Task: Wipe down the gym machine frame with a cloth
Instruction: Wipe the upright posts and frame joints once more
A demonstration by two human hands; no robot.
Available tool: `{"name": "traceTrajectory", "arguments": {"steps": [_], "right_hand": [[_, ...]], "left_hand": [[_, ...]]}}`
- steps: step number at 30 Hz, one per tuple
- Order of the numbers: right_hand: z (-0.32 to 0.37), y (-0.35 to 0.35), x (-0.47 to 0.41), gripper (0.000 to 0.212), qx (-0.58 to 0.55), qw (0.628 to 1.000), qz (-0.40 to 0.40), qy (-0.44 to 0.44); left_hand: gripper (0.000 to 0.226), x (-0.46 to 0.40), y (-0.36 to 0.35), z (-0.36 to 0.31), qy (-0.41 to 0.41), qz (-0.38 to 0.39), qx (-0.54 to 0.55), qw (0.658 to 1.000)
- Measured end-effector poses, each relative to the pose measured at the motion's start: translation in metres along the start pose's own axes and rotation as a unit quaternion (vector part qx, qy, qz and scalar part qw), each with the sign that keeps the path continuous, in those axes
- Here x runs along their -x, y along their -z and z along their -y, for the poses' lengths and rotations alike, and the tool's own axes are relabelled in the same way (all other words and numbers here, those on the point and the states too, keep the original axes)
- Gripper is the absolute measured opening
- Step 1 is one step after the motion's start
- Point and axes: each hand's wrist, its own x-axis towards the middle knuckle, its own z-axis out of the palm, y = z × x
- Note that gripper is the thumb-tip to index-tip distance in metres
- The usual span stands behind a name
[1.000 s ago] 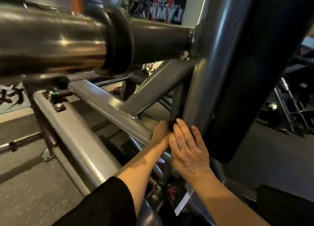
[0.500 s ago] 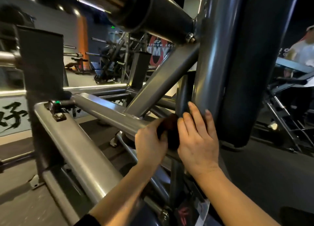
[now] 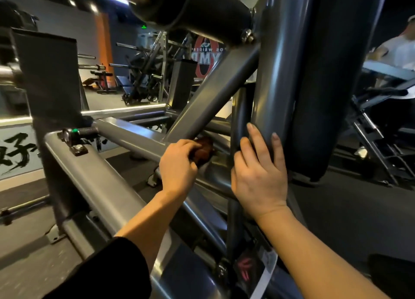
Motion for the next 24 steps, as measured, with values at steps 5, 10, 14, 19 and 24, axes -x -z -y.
{"name": "traceTrajectory", "arguments": {"steps": [5, 10, 14, 19, 24], "right_hand": [[-0.004, 0.001, -0.005, 0.025, -0.011, 0.999, 0.029, 0.013], [0.041, 0.022, 0.086, 0.014, -0.335, 0.93, 0.004, -0.147], [0.104, 0.029, 0.196, 0.033, -0.553, 0.668, 0.178, -0.465], [0.101, 0.007, 0.235, 0.037, -0.529, 0.566, 0.105, -0.623], [0.106, 0.005, 0.297, 0.067, -0.464, 0.613, 0.17, -0.617]], "left_hand": [[0.044, 0.053, 0.013, -0.011, 0.104, -0.084, 0.093, 0.987], [0.034, 0.173, -0.01, 0.004, 0.239, 0.0, 0.172, 0.956], [0.025, 0.241, -0.031, -0.002, 0.139, 0.158, 0.206, 0.956], [0.04, 0.268, -0.049, 0.008, -0.149, 0.247, 0.037, 0.957], [0.044, 0.273, -0.059, 0.003, -0.225, 0.245, -0.116, 0.936]]}}
